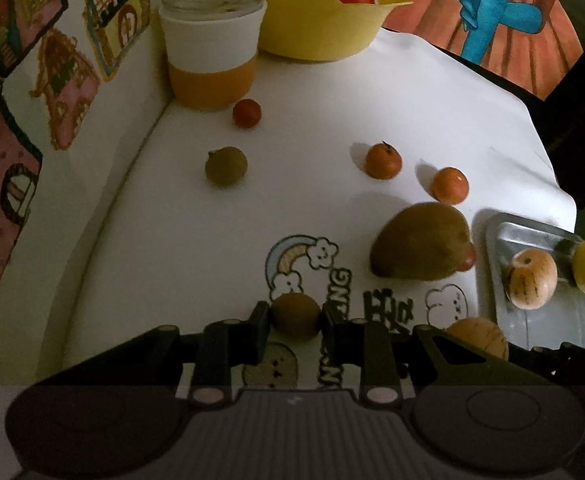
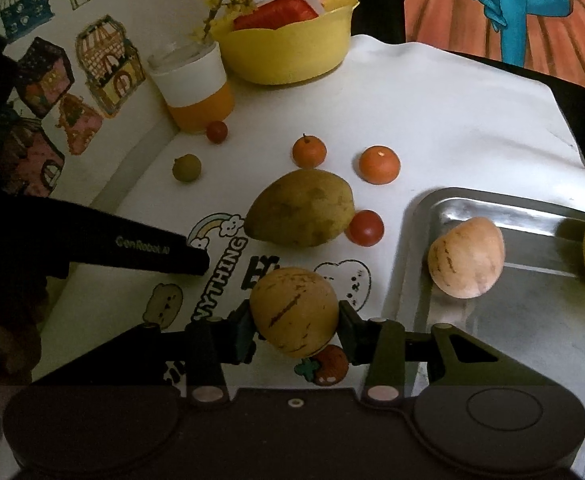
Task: Organize fruits
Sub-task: 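Carry the brown fruit with the left tool while the right tool carries the pepino toward the tray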
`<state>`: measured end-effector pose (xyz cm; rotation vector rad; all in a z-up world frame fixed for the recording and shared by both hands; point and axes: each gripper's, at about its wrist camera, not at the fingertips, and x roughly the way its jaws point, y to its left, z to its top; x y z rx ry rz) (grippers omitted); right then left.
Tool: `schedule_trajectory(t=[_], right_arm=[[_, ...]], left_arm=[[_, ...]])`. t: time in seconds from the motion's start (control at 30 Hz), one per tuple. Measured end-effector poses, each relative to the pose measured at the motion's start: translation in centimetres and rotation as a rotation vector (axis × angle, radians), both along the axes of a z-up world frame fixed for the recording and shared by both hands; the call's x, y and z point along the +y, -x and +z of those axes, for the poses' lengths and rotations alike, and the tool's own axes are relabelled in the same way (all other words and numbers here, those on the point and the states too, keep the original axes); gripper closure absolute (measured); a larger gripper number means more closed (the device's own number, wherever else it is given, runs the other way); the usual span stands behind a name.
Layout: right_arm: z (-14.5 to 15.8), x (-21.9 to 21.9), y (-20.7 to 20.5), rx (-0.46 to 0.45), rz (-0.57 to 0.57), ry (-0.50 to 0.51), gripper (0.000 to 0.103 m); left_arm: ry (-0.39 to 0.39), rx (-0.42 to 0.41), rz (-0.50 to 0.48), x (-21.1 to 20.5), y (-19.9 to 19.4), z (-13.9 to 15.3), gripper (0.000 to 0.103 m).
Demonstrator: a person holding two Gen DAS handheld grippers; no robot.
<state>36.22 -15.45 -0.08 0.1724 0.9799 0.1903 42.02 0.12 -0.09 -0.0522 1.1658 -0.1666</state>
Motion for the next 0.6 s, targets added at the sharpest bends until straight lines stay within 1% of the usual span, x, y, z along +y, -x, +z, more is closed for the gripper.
schedule_trajectory(t=[0.3, 0.6], right_arm=[[1.6, -2.2, 3.2, -0.029, 0.008, -0.005, 0.058], [2.0, -6.0, 7.0, -0.009, -0.066, 0.04, 0.058]], left_arm=[[0.016, -0.007, -0.032, -2.2, 1.8, 0.7, 0.072], [0.056, -0.005, -0.108, -6.2, 3.8, 0.9, 0.072]])
